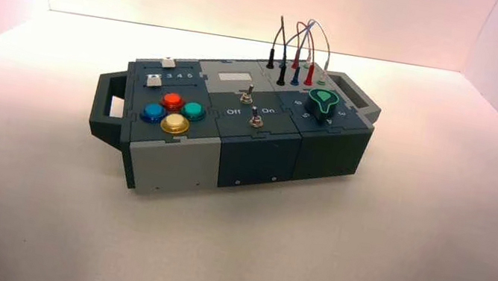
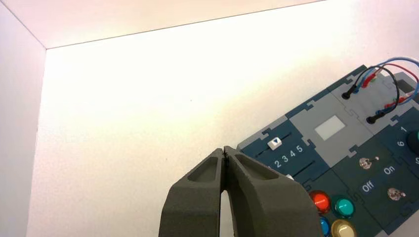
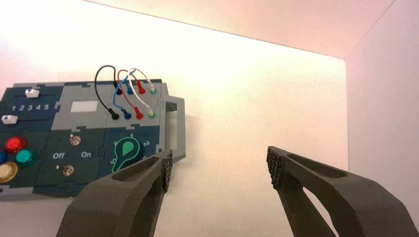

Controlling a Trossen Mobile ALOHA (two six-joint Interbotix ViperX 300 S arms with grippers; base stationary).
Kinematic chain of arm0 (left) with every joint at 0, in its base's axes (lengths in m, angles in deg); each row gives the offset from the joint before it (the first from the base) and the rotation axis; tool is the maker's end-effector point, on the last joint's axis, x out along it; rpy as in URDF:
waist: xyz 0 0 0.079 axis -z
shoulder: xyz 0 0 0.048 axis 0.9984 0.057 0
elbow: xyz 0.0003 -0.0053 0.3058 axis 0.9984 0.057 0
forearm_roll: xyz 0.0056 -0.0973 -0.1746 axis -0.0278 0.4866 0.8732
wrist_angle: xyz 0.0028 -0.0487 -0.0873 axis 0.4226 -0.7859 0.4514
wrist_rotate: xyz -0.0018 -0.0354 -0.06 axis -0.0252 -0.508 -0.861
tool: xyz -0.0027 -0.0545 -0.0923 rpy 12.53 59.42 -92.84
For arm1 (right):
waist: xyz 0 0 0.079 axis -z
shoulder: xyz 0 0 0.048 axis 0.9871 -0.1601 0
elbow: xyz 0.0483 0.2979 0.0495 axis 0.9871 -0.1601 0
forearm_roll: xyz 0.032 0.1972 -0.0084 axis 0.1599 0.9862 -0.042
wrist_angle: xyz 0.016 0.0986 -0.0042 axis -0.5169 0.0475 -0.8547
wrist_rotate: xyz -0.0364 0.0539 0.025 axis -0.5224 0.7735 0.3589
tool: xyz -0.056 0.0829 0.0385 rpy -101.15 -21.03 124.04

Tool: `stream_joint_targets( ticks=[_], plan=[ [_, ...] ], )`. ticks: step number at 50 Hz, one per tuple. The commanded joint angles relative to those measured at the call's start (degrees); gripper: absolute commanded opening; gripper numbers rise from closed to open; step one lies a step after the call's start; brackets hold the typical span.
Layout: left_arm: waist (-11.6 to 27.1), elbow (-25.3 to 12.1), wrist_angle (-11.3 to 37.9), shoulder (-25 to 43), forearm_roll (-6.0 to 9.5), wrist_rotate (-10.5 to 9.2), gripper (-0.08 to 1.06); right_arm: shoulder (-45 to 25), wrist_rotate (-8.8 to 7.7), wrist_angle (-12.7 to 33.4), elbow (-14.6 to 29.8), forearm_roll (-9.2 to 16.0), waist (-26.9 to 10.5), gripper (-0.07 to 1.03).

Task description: Close left gripper.

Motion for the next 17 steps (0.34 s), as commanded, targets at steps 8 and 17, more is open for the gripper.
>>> stream_joint_targets(
  ticks=[8,17],
  plan=[
    [-0.09,-1.93,-0.18,0.35,-0.18,0.44,-0.03,-0.44,-0.09,-0.62,2.11,-0.09,-0.79,0.99],
    [-0.09,-1.85,0.00,0.35,-0.18,0.44,-0.03,-0.44,-0.18,-0.53,2.02,-0.09,-0.88,0.99]
  ],
)
